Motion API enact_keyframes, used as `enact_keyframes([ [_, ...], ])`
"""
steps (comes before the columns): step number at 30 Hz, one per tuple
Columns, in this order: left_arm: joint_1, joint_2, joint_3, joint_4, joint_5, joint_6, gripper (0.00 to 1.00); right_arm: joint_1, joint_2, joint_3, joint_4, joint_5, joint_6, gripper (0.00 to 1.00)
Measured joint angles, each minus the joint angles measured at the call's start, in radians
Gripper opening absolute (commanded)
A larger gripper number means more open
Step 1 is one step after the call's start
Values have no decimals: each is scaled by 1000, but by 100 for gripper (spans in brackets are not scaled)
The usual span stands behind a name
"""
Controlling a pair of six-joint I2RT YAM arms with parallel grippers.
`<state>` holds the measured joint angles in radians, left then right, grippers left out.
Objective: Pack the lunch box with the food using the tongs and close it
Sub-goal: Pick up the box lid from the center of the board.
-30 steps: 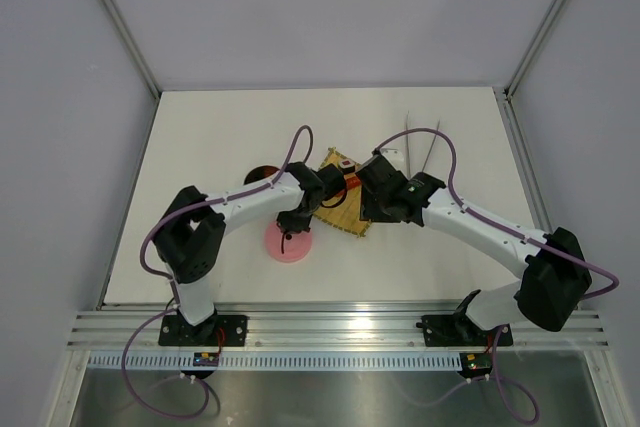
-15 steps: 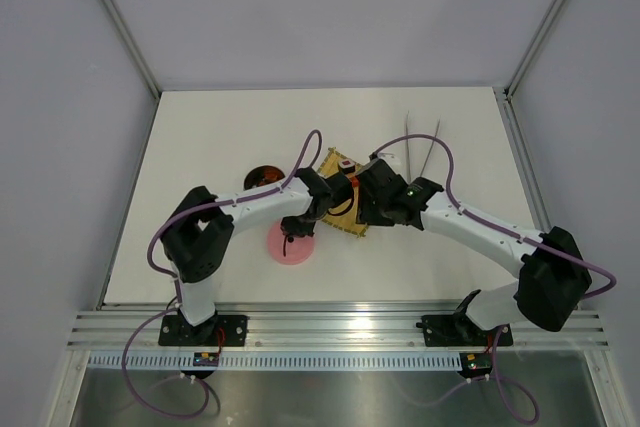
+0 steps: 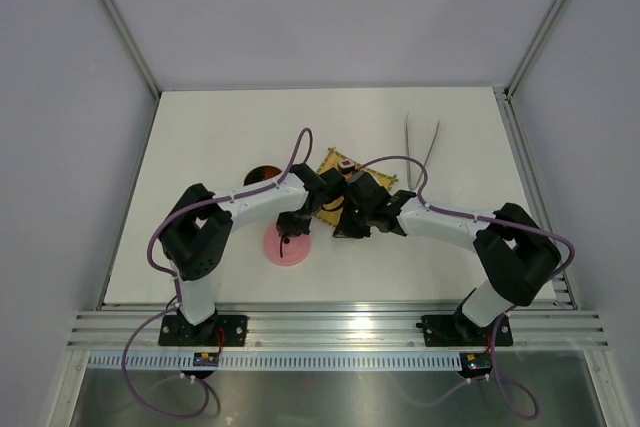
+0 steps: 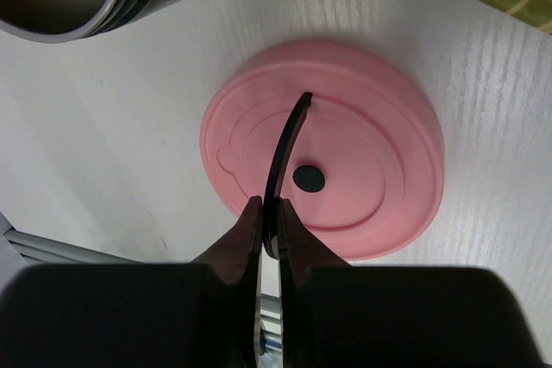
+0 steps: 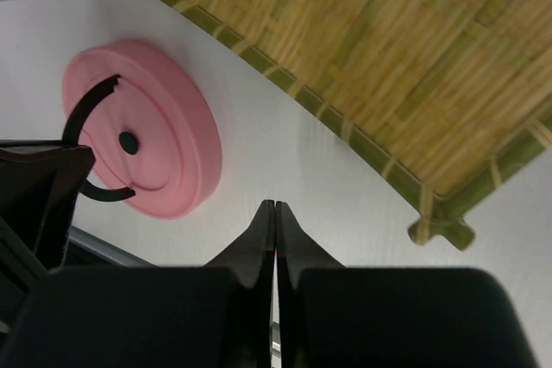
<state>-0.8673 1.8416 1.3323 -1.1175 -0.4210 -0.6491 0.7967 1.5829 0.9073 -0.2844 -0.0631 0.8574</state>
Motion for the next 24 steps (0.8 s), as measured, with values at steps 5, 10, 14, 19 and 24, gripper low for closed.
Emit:
enact_keyframes([
  [5,23,0,-12,-11,25,-5,0,1,62,-3,142,-59,50,0],
  [10,28,-6,-18,-11,39,-7,0,1,83,-23,254,-90,102,0],
  [14,21,-29,-43,3,50,-13,0,2,80,-45,307,-91,128,0],
  [19,1,-90,-94,76,79,-39,0,3,54,-111,308,-79,155,0],
  [24,-15,-135,-124,157,85,-72,0,11,-5,-208,286,-47,195,0],
])
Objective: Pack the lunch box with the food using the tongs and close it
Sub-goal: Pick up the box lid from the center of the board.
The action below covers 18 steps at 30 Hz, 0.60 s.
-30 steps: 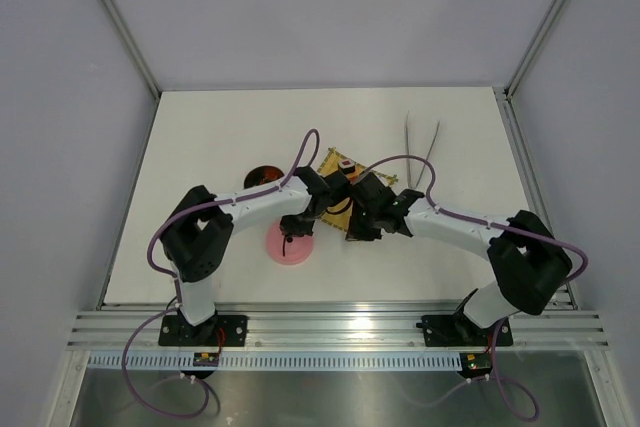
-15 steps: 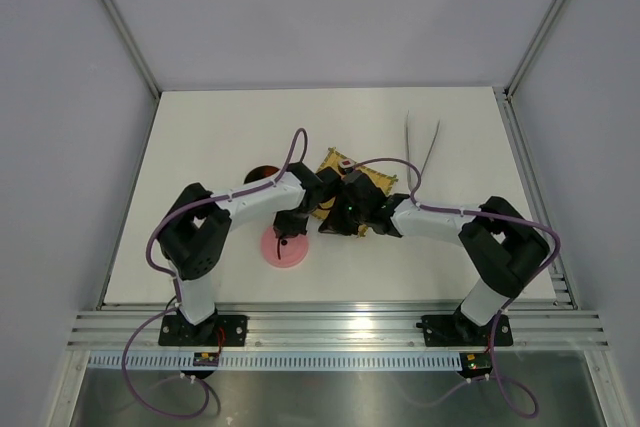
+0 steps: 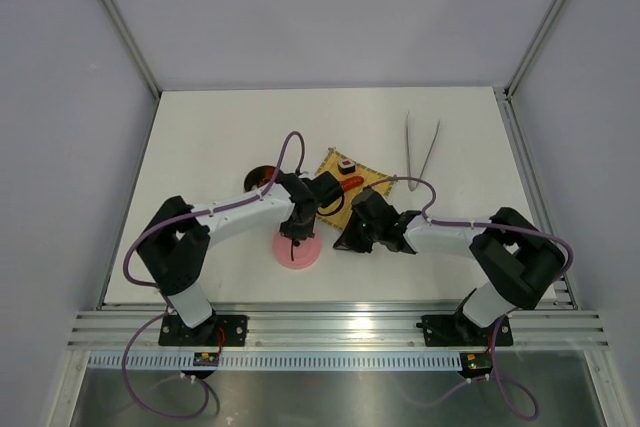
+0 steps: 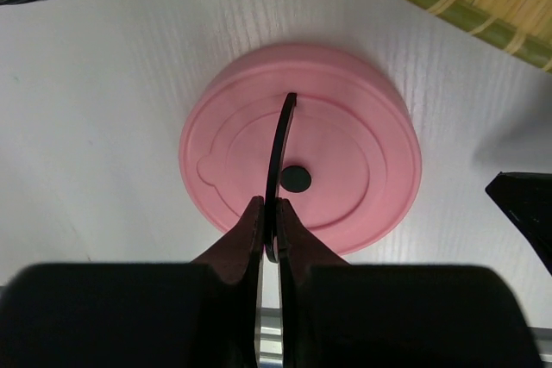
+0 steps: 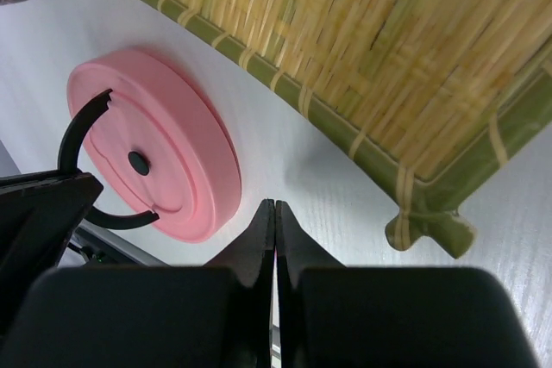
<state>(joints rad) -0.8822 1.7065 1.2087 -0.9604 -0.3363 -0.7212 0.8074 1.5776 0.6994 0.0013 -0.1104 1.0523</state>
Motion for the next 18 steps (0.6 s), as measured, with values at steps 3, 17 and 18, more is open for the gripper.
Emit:
enact_keyframes([
  [3,0,-30,-29,42,5,-17,0,0,-21,-11,0,16,6,0],
  [17,4,-47,-70,136,54,-49,0,32,99,51,32,16,23,0],
  [18,5,-49,-73,142,56,-51,0,33,106,58,33,14,24,0],
])
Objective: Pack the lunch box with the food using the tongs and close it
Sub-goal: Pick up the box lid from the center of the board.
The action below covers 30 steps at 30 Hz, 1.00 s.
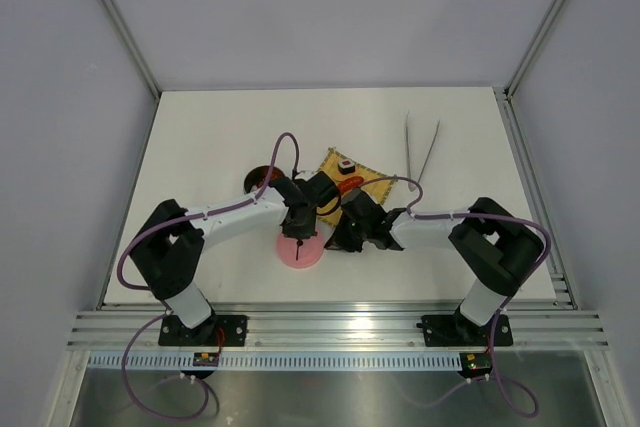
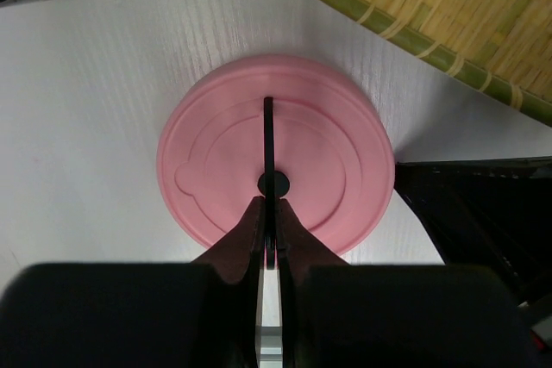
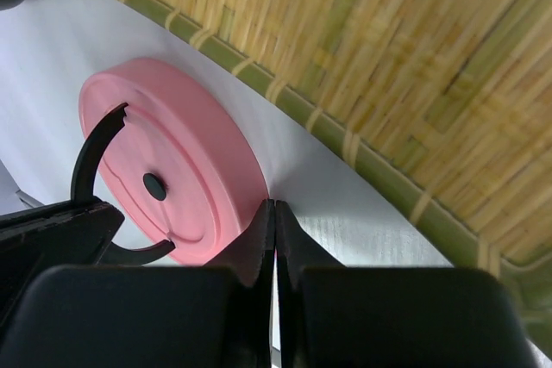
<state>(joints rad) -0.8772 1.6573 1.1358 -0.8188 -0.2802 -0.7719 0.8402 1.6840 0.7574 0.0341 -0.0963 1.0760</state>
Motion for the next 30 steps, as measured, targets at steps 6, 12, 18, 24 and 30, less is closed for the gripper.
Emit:
enact_keyframes([
  [6,7,-1,-6,9,13,-5,0,0,14,11,8,-2,1,0],
  [12,8,-1,-6,14,21,-8,0,0,12,10,7,1,5,0],
  [18,6,-3,13,-13,47,-3,0,2,-156,-73,-46,69,18,0],
  [24,5,-19,128,-152,44,37,0,1,-442,-79,-202,205,-3,0],
  [30,32,-50,271,-232,39,80,0,-11,-643,-64,-387,348,-36,0],
])
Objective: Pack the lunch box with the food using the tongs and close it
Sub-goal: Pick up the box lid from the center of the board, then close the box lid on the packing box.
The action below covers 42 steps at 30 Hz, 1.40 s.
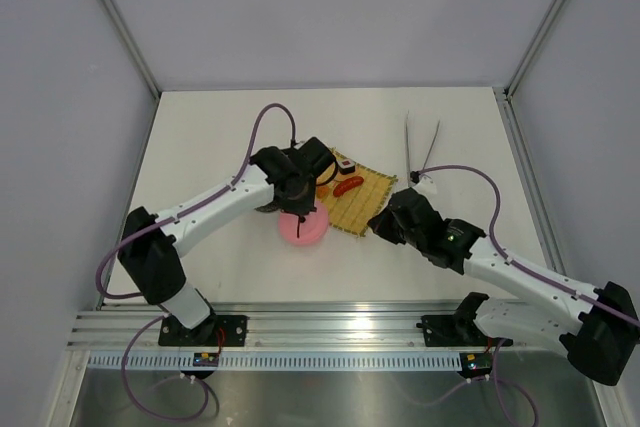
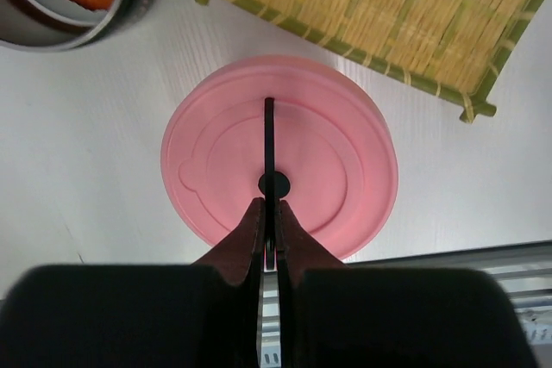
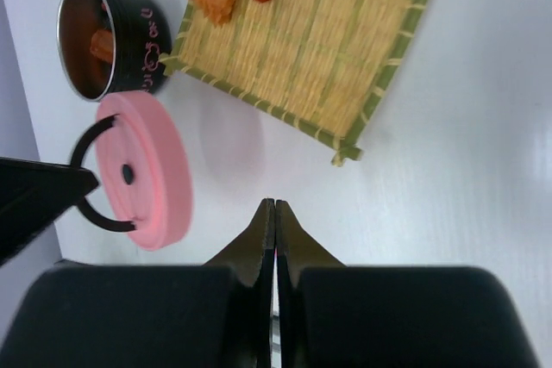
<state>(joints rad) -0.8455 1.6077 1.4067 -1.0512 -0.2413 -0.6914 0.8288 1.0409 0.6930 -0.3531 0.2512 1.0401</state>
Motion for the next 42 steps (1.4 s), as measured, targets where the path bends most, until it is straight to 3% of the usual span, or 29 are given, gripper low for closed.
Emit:
enact_keyframes([
  [13,255,8,124,-31,-28,101,0,-8,-71,8,-169,108,-6,0],
  [19,336,106,196,-24,-82,130,0,-8,-64,23,-175,108,-8,0],
  [26,357,203,261,-2,-102,153,0,-8,-45,37,-193,108,-10,0],
  [42,423,243,258,28,-99,171,0,-8,-26,44,-212,109,-10,0],
])
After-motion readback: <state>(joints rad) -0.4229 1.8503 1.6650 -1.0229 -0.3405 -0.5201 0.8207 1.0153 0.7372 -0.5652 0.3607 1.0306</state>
